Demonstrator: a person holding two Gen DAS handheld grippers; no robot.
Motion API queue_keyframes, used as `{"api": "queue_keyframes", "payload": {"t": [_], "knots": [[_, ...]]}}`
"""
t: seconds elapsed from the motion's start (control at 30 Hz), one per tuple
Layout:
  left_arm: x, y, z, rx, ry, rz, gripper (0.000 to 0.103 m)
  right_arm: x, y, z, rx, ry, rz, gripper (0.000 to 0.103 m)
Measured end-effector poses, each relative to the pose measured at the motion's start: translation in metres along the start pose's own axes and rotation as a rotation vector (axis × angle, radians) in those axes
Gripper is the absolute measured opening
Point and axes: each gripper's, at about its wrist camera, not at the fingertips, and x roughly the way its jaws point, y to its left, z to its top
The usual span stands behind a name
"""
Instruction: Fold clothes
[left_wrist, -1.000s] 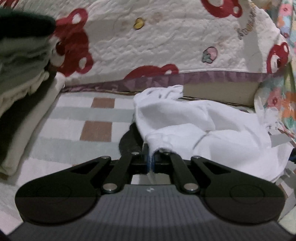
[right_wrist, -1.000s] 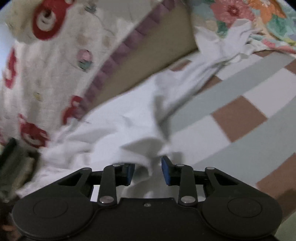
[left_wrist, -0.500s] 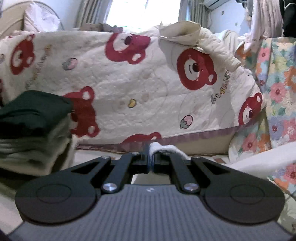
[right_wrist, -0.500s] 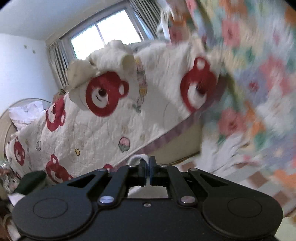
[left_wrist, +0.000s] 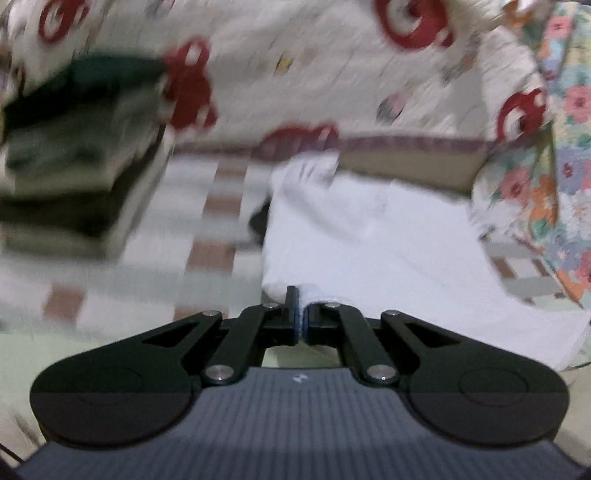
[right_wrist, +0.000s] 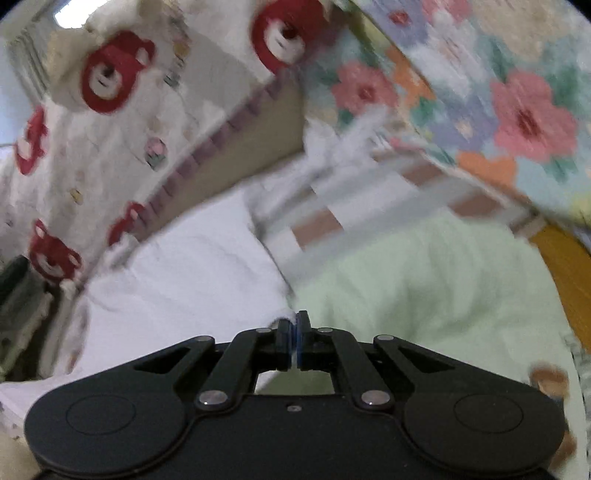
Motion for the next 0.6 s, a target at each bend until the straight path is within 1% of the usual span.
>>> {"api": "queue_keyframes", "payload": {"t": [0.07, 0.1, 0.23, 0.3, 0.37, 0.43, 0.47, 0.53, 0.57, 0.6], "knots": [[-0.013, -0.009, 0.013, 0.021, -0.048, -0.013, 0.002, -0.011, 0.001, 0.005, -0.009, -0.021, 0.011, 0.002], [-0.02, -0.01, 0.016, 0.014, -0.055, -0.018, 0.002, -0.017, 0.001, 0.007, -0.013, -0.032, 0.017, 0.002], [-0.047, -0.004, 0.015, -0.045, -0.052, -0.037, 0.002, -0.039, 0.002, 0.016, -0.031, -0.075, 0.04, 0.002], [-0.06, 0.006, 0.004, -0.074, -0.036, -0.031, 0.002, -0.05, 0.003, 0.021, -0.04, -0.097, 0.051, 0.002], [-0.06, 0.017, -0.013, -0.121, 0.015, -0.02, 0.002, -0.061, 0.003, 0.025, -0.049, -0.118, 0.063, 0.002], [-0.049, 0.023, -0.035, -0.157, 0.098, 0.004, 0.002, -0.072, 0.004, 0.03, -0.058, -0.14, 0.074, 0.001], [-0.042, 0.024, -0.045, -0.166, 0.139, 0.017, 0.002, -0.072, 0.002, 0.028, -0.055, -0.135, 0.07, 0.001], [-0.035, 0.022, -0.056, -0.164, 0.173, 0.033, 0.002, -0.057, -0.01, 0.009, -0.029, -0.076, 0.027, 0.001], [-0.034, 0.02, -0.058, -0.161, 0.178, 0.038, 0.002, -0.052, -0.015, 0.002, -0.018, -0.056, 0.016, 0.001], [-0.037, 0.019, -0.054, -0.154, 0.166, 0.035, 0.002, -0.051, -0.018, 0.0, -0.01, -0.051, 0.019, 0.001]]}}
